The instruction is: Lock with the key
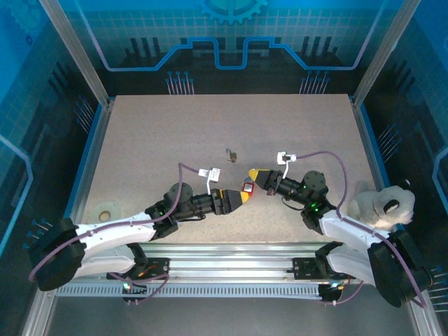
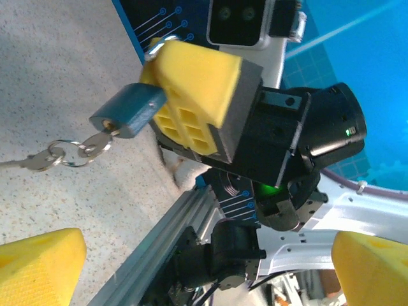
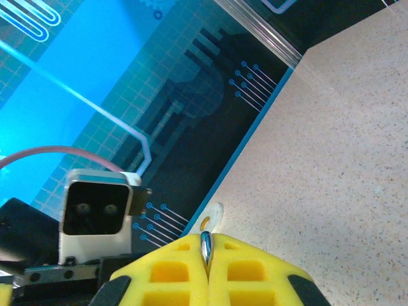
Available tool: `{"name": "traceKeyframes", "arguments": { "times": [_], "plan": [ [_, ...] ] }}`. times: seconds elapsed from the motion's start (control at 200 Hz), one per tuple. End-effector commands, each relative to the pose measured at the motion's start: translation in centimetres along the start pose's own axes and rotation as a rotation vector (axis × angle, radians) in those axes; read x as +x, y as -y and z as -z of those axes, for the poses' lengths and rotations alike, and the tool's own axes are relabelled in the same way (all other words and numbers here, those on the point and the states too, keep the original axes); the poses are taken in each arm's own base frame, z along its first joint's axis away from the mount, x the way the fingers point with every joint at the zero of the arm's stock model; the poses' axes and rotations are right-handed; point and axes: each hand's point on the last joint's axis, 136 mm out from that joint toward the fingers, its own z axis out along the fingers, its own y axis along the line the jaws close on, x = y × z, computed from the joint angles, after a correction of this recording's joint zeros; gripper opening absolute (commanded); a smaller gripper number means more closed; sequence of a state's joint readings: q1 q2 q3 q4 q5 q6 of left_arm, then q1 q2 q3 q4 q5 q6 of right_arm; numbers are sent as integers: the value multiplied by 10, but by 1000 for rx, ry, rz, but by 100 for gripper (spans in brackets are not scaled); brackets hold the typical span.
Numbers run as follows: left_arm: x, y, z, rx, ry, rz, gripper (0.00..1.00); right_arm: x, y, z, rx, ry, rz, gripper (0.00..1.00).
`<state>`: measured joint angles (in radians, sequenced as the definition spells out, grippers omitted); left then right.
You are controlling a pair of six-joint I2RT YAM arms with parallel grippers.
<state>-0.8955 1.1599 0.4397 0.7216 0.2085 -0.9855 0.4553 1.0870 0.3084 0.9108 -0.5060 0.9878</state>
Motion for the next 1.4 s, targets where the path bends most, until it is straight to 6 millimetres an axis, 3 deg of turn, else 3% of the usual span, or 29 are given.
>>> {"name": "traceKeyframes", "arguments": {
  "times": [0.0, 0.445, 0.886, 1.396],
  "plan": [
    [-5, 9, -3, 77, 21, 74, 99, -8, -16, 2, -63, 36, 50, 0],
    [-23, 19, -12, 131, 88, 150, 99, -1, -27, 4, -97, 36, 102, 0],
    [-29, 8, -20, 207, 131, 275, 99, 6, -33, 2, -119, 22, 131, 0],
    [-41, 4, -13, 204, 172, 269, 89, 11, -33, 0, -115, 6, 145, 0]
  ]
}}
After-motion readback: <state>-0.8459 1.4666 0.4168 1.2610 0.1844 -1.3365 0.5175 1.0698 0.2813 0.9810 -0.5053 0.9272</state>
